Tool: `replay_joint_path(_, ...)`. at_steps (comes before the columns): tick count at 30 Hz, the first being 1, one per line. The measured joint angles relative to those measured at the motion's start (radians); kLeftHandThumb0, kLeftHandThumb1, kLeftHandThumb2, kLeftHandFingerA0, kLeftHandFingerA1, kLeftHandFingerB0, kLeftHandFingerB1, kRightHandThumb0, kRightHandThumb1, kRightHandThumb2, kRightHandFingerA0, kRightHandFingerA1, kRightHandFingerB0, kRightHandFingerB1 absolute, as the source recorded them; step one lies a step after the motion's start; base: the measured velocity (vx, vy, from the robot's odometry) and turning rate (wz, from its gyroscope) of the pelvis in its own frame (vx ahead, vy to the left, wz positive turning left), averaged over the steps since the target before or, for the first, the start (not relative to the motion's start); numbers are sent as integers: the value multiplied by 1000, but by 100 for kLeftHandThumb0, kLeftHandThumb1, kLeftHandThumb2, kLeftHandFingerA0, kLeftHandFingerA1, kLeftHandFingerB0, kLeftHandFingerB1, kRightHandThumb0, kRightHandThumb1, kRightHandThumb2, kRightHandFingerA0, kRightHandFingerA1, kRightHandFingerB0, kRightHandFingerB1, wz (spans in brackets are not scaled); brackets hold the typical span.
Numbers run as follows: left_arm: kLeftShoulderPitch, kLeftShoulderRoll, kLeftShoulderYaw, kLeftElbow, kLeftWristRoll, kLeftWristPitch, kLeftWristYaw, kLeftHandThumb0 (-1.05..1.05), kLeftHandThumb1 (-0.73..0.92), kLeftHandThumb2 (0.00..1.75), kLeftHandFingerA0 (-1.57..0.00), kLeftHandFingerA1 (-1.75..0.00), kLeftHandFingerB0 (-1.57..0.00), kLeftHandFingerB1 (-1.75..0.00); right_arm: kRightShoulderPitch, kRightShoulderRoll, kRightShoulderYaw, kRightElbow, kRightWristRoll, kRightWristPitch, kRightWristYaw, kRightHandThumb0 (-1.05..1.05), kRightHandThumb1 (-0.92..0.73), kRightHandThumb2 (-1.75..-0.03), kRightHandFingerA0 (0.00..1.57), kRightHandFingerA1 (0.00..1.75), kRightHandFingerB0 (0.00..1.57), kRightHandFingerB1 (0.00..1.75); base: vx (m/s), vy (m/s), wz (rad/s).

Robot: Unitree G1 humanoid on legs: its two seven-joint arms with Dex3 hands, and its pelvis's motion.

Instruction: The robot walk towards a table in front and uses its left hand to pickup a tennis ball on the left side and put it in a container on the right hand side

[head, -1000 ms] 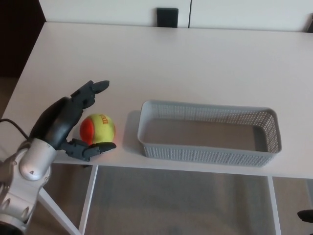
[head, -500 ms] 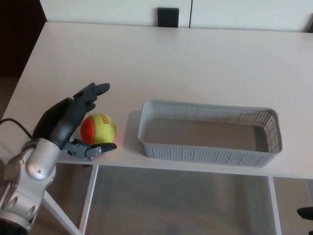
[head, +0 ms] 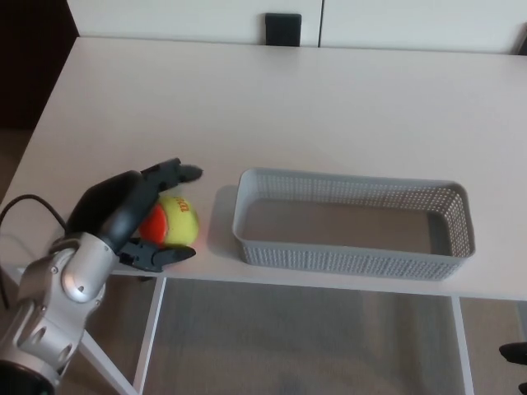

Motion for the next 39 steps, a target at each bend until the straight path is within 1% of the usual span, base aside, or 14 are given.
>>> replay_joint_path(1,0,0,-4,-8,6,11,-2,-9,73,68,-99,-118,-88,-74,0,0,1,-2,-1,2,1,-9,-49,-89,33,60,28,55,0,0,0)
replay_joint_path(2,0,0,-7,-14,10,19,-3,-9,73,68,-99,-118,-88,-74,-1,-1,1,-3,-1,3,1,-9,-49,-89,33,60,28,55,0,0,0)
replay_joint_path(3,0,0,-8,-20,13,27,-3,-7,73,72,-92,-124,-84,-85,-3,-2,2,-3,-3,6,2,-8,-49,-89,32,59,28,55,0,0,0)
replay_joint_path(12,16,-25,8,-46,13,50,5,-7,72,70,-88,-134,-84,-86,-23,-13,7,-4,-9,22,3,-9,-49,-88,31,58,28,54,0,0,0)
replay_joint_path(23,37,-53,67,-200,-14,49,5,-9,76,68,-100,-132,-88,-88,-41,-19,12,4,-13,30,3,-10,-49,-89,34,61,27,54,0,0,0)
replay_joint_path(24,37,-58,73,-222,-17,48,6,-8,77,70,-102,-132,-87,-87,-42,-19,13,5,-13,30,3,-14,-67,-60,39,54,37,46,0,0,0)
replay_joint_path(25,37,-62,78,-235,-19,47,8,-8,77,70,-102,-132,-87,-87,-44,-19,14,6,-13,30,3,-14,-67,-60,39,54,37,46,0,0,0)
replay_joint_path(26,38,-67,85,-258,-22,46,9,-10,79,70,-96,-142,-86,-87,-45,-20,15,7,-13,30,4,-10,-50,-90,31,59,27,54,0,0,0)
replay_joint_path(27,38,-69,89,-273,-24,43,10,-10,79,70,-96,-142,-86,-87,-45,-21,15,7,-13,29,4,-10,-50,-90,31,59,27,54,0,0,0)
replay_joint_path(28,37,-72,96,-298,-26,41,12,-10,80,71,-85,-159,-83,-91,-46,-22,15,7,-13,29,5,-13,-68,-59,37,53,37,46,0,0,0)
replay_joint_path(29,35,-75,101,-327,-27,39,14,-10,80,71,-85,-159,-83,-91,-45,-24,14,7,-12,29,6,-13,-68,-59,37,53,37,46,0,0,0)
replay_joint_path(30,35,-77,103,-338,-28,39,15,-10,81,69,-83,-167,-81,-92,-45,-25,14,7,-12,29,6,-11,-50,-90,33,60,27,54,0,0,0)
replay_joint_path(36,10,-101,106,-454,-34,35,14,-9,77,72,-86,-155,-81,-91,-45,-32,15,3,-12,29,8,-11,-49,-88,34,60,28,54,0,0,0)
replay_joint_path(39,0,-111,91,-490,-33,35,5,-7,80,67,-79,-160,-83,-83,-45,-32,16,8,-13,29,8,-10,-50,-89,32,60,27,54,0,0,0)
